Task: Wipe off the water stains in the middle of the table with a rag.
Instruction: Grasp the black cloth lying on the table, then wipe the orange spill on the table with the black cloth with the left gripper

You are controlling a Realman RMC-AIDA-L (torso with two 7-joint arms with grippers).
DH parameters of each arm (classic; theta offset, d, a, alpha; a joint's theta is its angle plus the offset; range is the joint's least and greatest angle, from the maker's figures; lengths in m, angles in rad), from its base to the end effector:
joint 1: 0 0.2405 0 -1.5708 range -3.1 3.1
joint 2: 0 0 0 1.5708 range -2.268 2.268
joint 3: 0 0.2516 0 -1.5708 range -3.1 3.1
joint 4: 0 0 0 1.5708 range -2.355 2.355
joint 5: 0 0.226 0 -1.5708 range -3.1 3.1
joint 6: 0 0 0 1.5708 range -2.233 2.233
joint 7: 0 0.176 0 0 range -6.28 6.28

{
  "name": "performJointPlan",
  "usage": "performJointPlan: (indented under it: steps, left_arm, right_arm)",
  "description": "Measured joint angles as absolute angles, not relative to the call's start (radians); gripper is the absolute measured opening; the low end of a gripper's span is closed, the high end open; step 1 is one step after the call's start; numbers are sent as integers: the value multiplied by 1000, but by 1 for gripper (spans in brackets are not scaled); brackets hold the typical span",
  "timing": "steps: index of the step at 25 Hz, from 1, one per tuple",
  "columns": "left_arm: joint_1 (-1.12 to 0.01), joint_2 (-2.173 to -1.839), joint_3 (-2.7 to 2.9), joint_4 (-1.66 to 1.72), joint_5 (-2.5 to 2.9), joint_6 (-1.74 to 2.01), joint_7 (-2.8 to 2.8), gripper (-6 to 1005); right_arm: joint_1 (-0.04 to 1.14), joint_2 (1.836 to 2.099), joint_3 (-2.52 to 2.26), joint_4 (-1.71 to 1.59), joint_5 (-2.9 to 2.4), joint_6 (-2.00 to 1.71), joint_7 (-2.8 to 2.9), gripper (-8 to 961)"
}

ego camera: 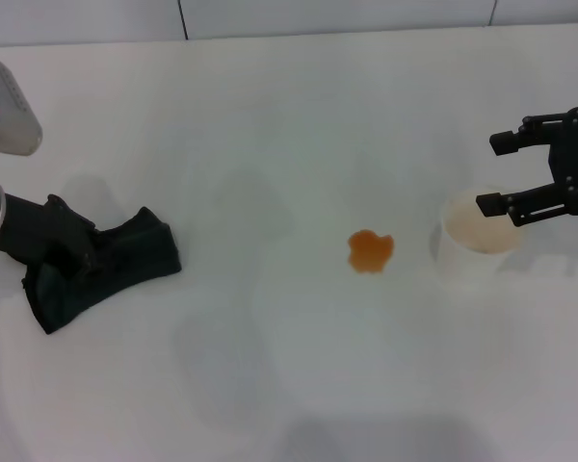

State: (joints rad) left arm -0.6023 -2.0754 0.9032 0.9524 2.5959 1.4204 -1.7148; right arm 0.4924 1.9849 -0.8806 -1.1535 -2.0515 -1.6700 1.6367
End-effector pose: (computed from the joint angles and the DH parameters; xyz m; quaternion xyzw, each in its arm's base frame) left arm -0.2908 0.3816 -0.0078 -0.9612 -0.1990 0.1212 0.1476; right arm 0.2198 0.3682 0.0578 -0.9778 0.1122 0.0993 0.1463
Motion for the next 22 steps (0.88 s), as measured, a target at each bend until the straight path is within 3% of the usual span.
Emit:
performJointPlan:
  steps: [3, 8, 15, 22]
  left_arm:
    - [-608, -2075, 904, 941, 2594, 1420, -1717, 233]
    - [-628, -2070, 901, 899, 2603, 1418, -1718, 88]
    - [-658, -2069, 894, 898, 2540, 1408, -1751, 77]
    - [-778, -2067, 880, 863, 2489, 1379, -1819, 76]
  right_arm:
    - [493, 1987, -881, -1154, -2052, -1668, 1635, 845]
    - [494, 1988, -881, -1154, -2052, -1667, 1634, 841]
    - [497, 1991, -881, -1154, -2051, -1667, 1632, 842]
    - [501, 1987, -884, -1158, -2054, -1672, 1629, 842]
